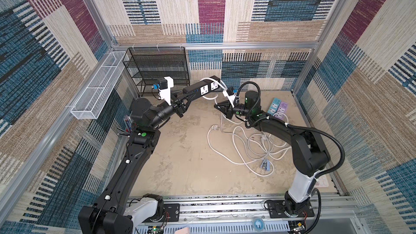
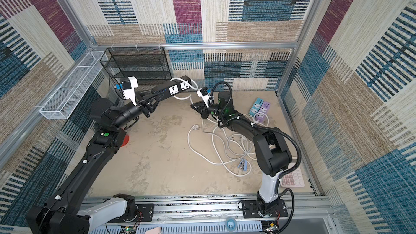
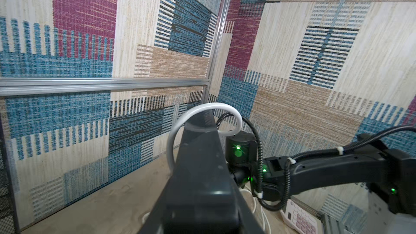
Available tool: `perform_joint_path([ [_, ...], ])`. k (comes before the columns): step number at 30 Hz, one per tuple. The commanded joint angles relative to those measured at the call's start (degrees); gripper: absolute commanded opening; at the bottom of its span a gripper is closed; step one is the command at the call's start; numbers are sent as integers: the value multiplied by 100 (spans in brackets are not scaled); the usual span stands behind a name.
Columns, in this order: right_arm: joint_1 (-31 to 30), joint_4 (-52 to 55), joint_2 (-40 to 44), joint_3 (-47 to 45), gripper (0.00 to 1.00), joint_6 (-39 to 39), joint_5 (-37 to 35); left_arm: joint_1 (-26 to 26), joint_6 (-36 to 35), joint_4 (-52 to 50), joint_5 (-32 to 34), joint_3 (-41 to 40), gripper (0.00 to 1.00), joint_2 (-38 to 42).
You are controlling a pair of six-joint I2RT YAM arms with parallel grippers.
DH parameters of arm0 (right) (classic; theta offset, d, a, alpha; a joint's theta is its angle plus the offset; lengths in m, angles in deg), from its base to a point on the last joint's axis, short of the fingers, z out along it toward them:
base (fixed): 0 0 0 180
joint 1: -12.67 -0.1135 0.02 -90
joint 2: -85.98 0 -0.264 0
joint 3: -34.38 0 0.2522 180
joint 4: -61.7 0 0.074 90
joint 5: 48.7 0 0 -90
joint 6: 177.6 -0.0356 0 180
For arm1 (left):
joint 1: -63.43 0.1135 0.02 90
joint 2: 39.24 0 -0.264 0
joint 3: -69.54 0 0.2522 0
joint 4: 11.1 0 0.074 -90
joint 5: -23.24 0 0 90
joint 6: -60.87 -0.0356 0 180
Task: Unwrap the cord wrapped around the power strip
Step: Unwrap the power cord from the power strip.
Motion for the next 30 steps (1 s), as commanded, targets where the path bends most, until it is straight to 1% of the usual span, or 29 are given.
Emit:
perform_joint_path([
  [1, 49, -288, -483, 697, 0, -402, 28, -46, 317, 613, -277, -56, 0, -9],
  [4, 200, -433, -874, 1337, 0, -729, 157, -72, 433, 779, -332, -169, 0, -47],
  [8, 400, -195, -1254, 2629, 0, -925, 343, -103, 545, 902, -411, -249, 0, -152],
  [10, 468, 269, -1451, 3427, 0, -799, 391, -125, 616, 987, -423, -285, 0, -218],
  [14, 620, 1566, -1966, 5356, 0, -400, 453, -141, 640, 1017, -419, -332, 0, -309],
  [17, 775, 2447, -2307, 6781, 0, -198, 453, -141, 478, 740, -326, -303, 0, -378],
  [19, 903, 2878, -2373, 7321, 0, -109, 462, -142, 347, 573, -207, -291, 0, -417],
  [21, 1024, 3202, -2195, 7405, 0, 74, 431, -141, 113, 224, 8, -252, 0, -402],
  [23, 1076, 3426, -1863, 7087, 0, 336, 294, -141, -118, -26, 261, -230, 0, -343],
  [26, 1108, 3356, -1159, 5996, 0, 640, -113, -110, -505, -504, 740, -174, 0, -215],
  [27, 1119, 3325, -913, 5637, 0, 704, -233, -82, -608, -639, 1064, -173, 0, -162],
  [30, 1120, 3428, -314, 4783, 0, 826, -770, 17, -874, -841, 1627, -244, 0, 19],
])
